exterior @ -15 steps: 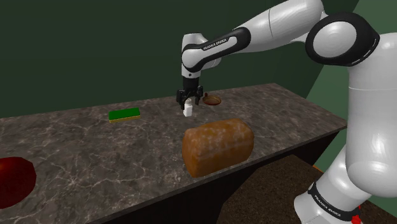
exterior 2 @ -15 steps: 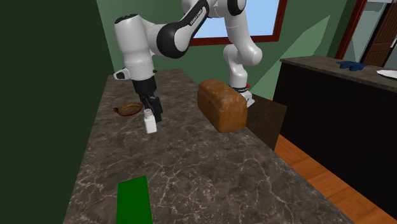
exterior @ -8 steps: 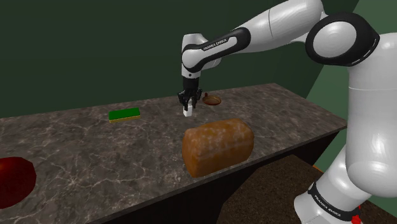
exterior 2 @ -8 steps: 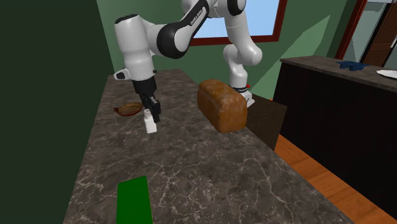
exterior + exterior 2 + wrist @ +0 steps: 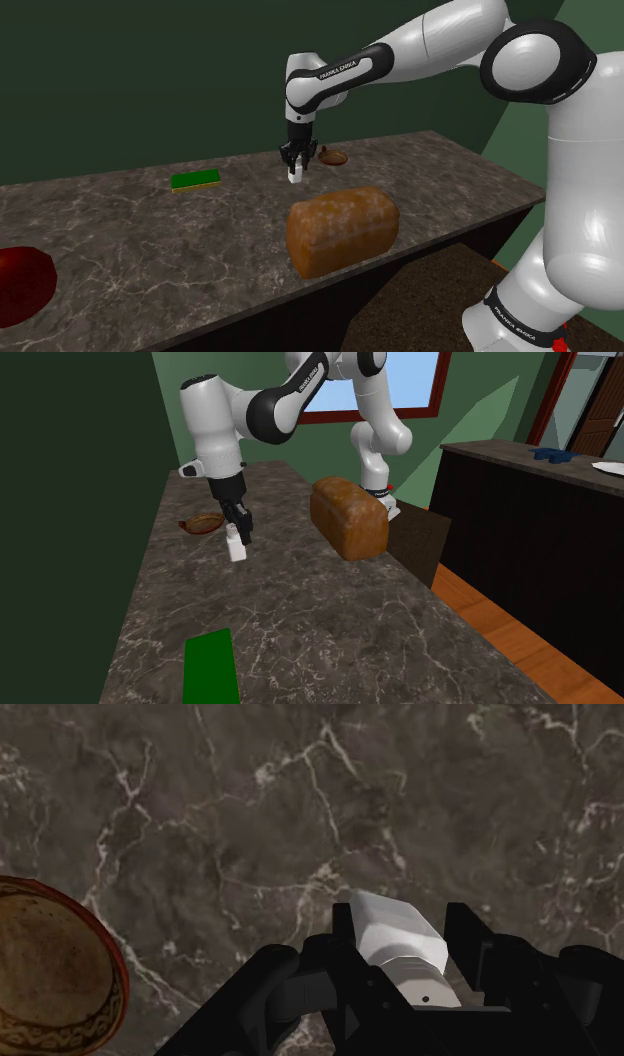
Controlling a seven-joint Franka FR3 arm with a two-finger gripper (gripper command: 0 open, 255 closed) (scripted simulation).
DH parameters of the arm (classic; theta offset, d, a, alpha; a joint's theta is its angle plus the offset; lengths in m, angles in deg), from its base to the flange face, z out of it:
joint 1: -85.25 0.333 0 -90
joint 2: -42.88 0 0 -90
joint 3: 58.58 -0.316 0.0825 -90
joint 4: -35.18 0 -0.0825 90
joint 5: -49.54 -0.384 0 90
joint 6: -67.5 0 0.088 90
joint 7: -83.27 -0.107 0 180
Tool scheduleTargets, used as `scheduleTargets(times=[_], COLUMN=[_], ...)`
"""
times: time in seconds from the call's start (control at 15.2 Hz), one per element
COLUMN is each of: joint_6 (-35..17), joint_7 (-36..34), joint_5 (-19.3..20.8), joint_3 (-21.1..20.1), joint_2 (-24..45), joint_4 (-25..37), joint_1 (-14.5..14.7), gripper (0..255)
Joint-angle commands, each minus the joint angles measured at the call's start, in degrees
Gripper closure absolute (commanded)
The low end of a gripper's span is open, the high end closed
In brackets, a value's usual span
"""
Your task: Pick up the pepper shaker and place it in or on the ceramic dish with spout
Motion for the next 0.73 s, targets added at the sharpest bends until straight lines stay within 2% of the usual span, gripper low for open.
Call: scheduleTargets(times=[0.0,0.66], joint_6=[0.6,7.2], joint_7=[0.0,-0.1], joint_5=[0.0,-0.3], joint_3=[0.0,-0.2], joint_2=[-0.3,-2.9], joint_4=[0.3,4.3], joint_1=[0.0,-0.1], gripper=[255,255])
